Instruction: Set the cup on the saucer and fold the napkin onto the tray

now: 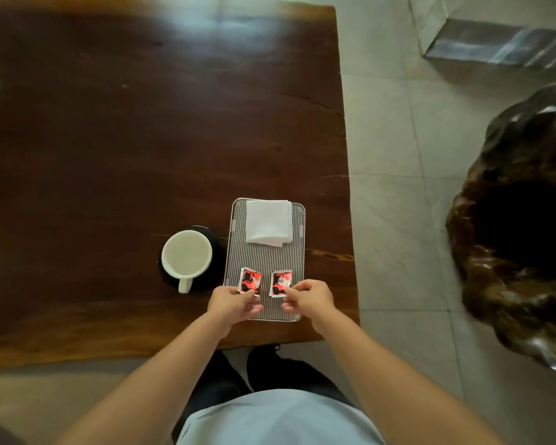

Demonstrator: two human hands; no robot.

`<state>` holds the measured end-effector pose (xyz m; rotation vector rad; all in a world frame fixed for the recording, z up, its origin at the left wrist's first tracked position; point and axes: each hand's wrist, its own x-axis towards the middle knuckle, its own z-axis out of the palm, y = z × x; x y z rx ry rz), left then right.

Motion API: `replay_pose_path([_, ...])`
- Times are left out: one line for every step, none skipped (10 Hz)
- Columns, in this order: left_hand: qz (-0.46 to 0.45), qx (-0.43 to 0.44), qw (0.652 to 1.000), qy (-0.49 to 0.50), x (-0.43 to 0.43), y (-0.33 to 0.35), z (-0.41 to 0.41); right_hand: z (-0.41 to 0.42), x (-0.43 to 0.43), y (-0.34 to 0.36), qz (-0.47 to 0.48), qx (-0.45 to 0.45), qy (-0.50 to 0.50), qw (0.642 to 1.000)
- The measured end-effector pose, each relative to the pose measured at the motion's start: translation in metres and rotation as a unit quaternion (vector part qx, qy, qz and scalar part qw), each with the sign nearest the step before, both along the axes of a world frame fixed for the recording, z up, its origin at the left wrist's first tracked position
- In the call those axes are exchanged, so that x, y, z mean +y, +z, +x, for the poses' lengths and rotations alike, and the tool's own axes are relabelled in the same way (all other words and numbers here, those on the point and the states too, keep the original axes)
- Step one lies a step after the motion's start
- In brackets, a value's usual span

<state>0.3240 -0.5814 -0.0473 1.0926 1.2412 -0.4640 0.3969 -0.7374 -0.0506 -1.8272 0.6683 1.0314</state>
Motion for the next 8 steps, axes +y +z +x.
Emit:
replay_pose_path([-0.001,0.007,1.0,0.003,-0.001,-0.007,0.0,-0.002,0.004,-0.003,-0.045,-0.016,0.021,0.999])
replay_pose_path([0.005,0.014,1.0,-0.005,-0.003,-0.011,-0.001,-0.004,0.004,-0.005,-0.077,-0.027,0.041,0.996])
replay_pose_path([-0.003,0.021,1.0,-0.011,-0.004,-0.014,0.0,-0.006,0.004,-0.009,-0.097,-0.043,0.062,0.992])
replay_pose_path([-0.009,0.018,1.0,0.0,-0.005,-0.013,-0.002,-0.008,0.001,-0.012,-0.108,-0.042,0.071,0.991])
replay_pose_path([-0.01,0.018,1.0,0.006,-0.007,-0.009,-0.002,-0.01,-0.002,-0.012,-0.105,-0.039,0.076,0.991])
replay_pose_path([-0.02,0.036,0.999,-0.018,-0.006,0.002,0.002,-0.01,-0.004,-0.009,-0.107,-0.048,0.08,0.99])
replay_pose_path([-0.027,0.064,0.996,-0.056,-0.004,0.019,0.002,-0.009,-0.008,-0.002,-0.108,-0.055,0.115,0.986])
replay_pose_path([0.027,0.075,0.99,-0.119,-0.003,0.033,-0.001,-0.008,-0.008,0.014,-0.071,-0.059,0.131,0.987])
